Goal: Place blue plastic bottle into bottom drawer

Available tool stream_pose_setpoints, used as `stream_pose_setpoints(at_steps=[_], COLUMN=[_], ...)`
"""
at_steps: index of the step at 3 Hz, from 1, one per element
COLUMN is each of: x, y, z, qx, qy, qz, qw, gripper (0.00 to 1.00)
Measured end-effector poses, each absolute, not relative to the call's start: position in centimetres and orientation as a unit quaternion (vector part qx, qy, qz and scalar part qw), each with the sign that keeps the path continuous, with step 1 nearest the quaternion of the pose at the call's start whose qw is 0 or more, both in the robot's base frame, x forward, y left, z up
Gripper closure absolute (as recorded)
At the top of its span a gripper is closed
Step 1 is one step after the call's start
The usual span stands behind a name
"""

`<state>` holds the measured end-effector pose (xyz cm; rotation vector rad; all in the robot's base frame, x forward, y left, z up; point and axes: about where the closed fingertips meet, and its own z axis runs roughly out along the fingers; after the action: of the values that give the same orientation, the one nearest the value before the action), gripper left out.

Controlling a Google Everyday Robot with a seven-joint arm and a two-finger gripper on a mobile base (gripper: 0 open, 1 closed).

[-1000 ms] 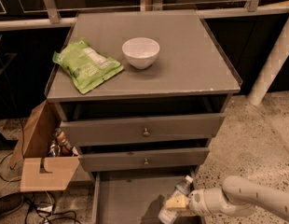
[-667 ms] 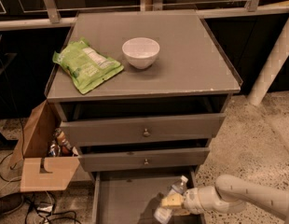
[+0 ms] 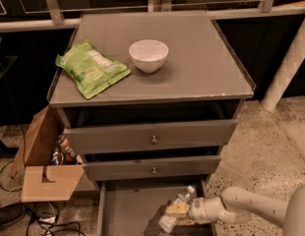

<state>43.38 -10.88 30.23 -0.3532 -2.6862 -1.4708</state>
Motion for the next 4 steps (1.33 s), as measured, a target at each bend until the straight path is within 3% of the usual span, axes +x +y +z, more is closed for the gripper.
stream_pose_setpoints(at_steps=[4], x=[46.2], y=[-11.6], z=[23.2], qx=[-0.204], qy=[-0.871], qz=[-0.444], qw=[-0.044], gripper=[1.0])
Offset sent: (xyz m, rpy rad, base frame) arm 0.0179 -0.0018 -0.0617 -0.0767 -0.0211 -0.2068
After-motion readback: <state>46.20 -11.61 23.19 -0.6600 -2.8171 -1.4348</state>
